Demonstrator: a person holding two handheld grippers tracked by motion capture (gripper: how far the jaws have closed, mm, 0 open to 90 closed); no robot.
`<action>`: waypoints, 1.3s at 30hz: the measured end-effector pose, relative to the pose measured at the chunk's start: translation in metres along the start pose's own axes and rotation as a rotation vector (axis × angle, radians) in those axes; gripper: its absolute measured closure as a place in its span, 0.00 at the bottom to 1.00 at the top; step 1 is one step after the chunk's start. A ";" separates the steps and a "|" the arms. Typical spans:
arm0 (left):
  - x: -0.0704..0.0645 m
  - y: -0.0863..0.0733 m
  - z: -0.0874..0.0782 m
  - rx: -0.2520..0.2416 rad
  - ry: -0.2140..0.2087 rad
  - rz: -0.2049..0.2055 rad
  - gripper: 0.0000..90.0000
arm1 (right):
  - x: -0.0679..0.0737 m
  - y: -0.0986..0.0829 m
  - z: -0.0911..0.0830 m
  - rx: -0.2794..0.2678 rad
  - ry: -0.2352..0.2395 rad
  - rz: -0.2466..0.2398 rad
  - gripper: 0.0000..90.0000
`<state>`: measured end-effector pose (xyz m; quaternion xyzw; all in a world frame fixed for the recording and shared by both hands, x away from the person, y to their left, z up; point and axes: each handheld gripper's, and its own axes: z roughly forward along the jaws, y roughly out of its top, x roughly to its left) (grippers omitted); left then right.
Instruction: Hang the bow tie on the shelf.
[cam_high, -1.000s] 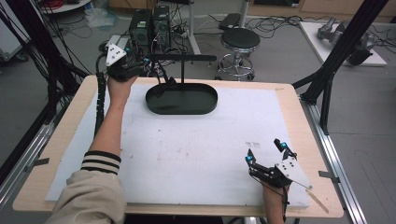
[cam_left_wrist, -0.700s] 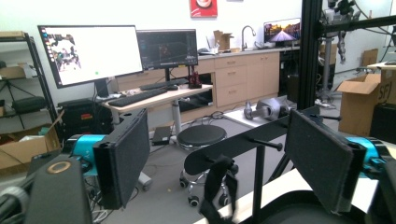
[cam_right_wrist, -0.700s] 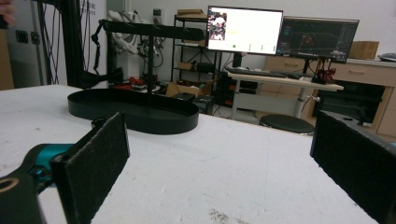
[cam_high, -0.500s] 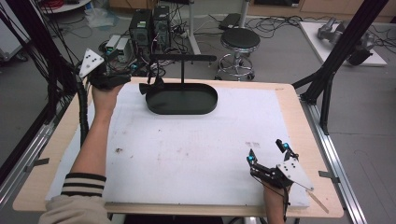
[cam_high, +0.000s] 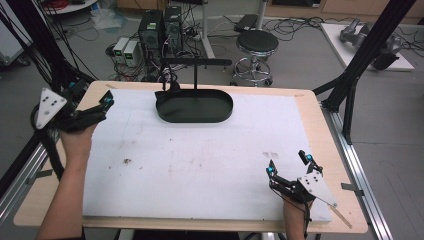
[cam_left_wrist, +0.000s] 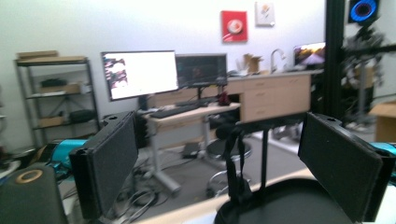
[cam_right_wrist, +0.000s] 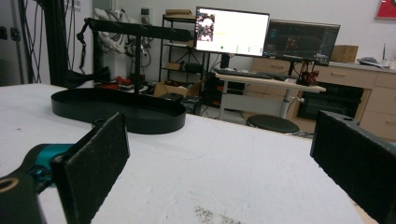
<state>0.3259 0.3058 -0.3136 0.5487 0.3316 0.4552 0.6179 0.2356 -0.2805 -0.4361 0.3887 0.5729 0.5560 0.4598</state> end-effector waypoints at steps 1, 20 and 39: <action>0.000 0.000 0.000 0.000 0.000 0.000 0.14 | 0.000 0.000 -0.001 -0.001 -0.003 0.000 0.04; -0.012 -0.055 -0.108 0.040 0.211 -0.023 0.14 | 0.003 0.000 -0.005 -0.018 -0.026 -0.050 0.04; -0.007 -0.083 -0.116 0.097 0.206 -0.063 0.14 | 0.005 -0.003 -0.010 0.003 -0.062 -0.054 0.04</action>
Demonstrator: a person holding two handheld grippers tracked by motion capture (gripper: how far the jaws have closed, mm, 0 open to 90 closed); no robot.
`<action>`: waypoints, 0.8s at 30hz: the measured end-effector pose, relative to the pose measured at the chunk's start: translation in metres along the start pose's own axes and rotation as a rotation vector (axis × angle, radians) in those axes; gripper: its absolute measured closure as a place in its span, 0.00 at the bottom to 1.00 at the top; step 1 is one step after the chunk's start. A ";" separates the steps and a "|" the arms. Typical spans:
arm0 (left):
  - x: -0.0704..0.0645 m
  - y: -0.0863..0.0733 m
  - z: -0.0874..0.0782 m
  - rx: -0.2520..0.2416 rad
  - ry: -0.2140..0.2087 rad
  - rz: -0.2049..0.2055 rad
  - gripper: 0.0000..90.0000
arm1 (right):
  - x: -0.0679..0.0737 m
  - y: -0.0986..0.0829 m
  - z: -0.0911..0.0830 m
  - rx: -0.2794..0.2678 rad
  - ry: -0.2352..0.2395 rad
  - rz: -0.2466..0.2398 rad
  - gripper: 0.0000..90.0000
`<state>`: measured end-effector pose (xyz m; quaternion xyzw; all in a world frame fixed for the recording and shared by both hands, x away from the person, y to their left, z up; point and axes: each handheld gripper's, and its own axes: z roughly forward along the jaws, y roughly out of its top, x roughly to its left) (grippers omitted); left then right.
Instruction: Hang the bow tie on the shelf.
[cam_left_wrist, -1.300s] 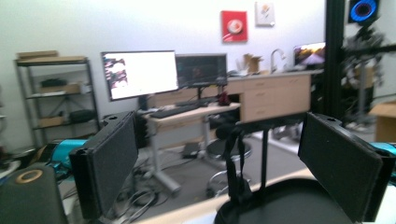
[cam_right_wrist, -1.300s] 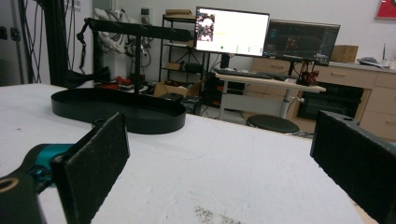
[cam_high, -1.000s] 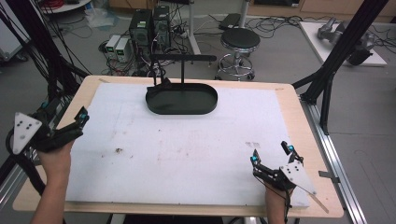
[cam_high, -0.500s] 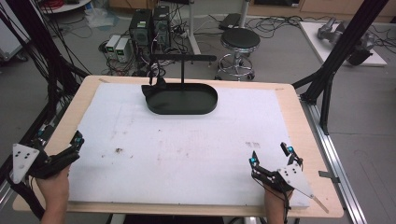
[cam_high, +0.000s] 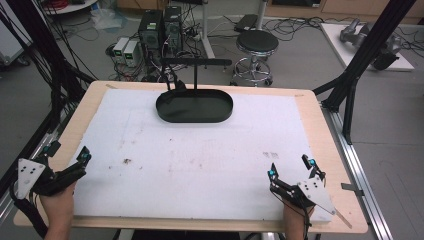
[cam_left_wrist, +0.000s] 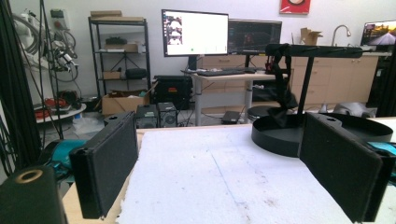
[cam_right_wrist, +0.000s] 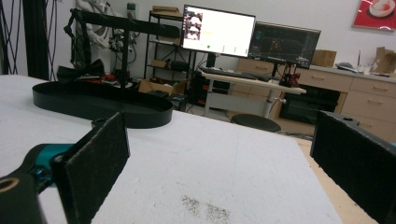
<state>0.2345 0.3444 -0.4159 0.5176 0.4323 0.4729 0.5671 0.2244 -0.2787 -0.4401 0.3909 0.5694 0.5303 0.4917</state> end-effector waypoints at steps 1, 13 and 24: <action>0.000 0.000 0.000 0.001 -0.001 0.004 0.14 | 0.000 0.000 0.000 0.000 0.000 0.000 0.04; -0.002 -0.005 0.001 0.008 -0.019 -0.004 0.14 | -0.002 -0.001 -0.003 0.007 -0.016 0.012 0.04; -0.003 -0.004 0.001 0.007 -0.022 0.004 0.14 | -0.003 0.000 -0.004 0.003 -0.018 0.023 0.04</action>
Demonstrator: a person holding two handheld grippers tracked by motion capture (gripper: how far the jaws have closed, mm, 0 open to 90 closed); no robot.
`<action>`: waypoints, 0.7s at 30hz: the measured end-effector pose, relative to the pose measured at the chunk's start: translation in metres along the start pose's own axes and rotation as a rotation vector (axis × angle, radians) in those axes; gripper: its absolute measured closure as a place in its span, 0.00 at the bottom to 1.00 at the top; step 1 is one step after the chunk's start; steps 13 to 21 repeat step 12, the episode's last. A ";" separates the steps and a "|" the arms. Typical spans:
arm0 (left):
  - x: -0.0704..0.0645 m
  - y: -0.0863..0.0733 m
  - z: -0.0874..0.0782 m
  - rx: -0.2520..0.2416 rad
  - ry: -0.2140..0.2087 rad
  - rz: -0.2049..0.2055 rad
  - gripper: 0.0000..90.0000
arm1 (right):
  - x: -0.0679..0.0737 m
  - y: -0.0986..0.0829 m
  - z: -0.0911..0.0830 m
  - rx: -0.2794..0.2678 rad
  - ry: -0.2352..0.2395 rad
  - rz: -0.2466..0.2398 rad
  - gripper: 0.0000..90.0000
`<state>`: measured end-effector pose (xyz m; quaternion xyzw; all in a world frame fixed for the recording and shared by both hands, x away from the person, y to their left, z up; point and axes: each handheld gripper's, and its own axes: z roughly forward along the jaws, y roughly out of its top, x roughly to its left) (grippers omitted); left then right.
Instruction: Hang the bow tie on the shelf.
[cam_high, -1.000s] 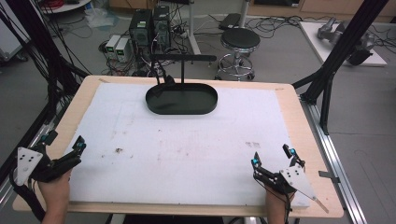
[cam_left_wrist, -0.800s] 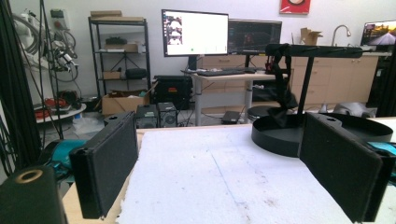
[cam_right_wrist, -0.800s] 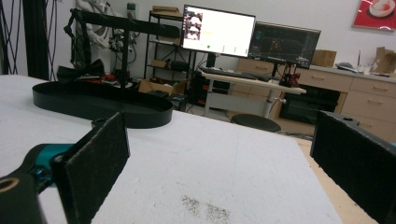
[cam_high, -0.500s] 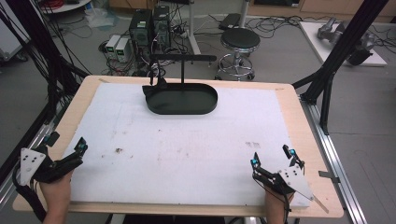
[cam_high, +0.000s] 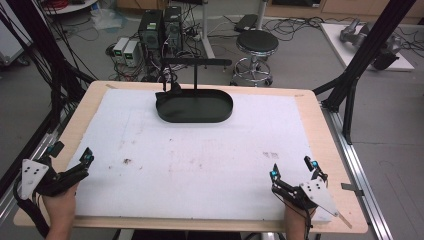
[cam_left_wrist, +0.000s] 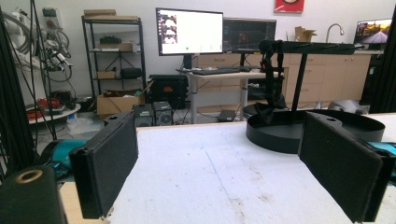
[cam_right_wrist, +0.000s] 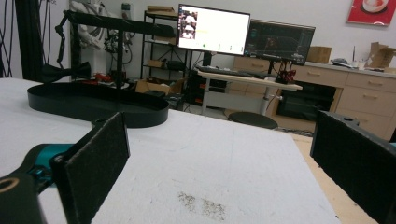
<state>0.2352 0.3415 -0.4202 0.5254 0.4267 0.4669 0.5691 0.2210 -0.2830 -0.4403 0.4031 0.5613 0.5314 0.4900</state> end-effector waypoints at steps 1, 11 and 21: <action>0.000 0.000 0.000 0.000 0.000 0.001 0.14 | 0.000 0.000 0.000 0.000 0.000 0.000 0.04; -0.003 0.002 0.001 0.001 -0.009 0.023 0.14 | 0.000 0.002 -0.001 0.015 0.004 0.024 0.04; -0.003 0.002 0.001 0.001 -0.009 0.023 0.14 | 0.000 0.002 -0.001 0.015 0.004 0.024 0.04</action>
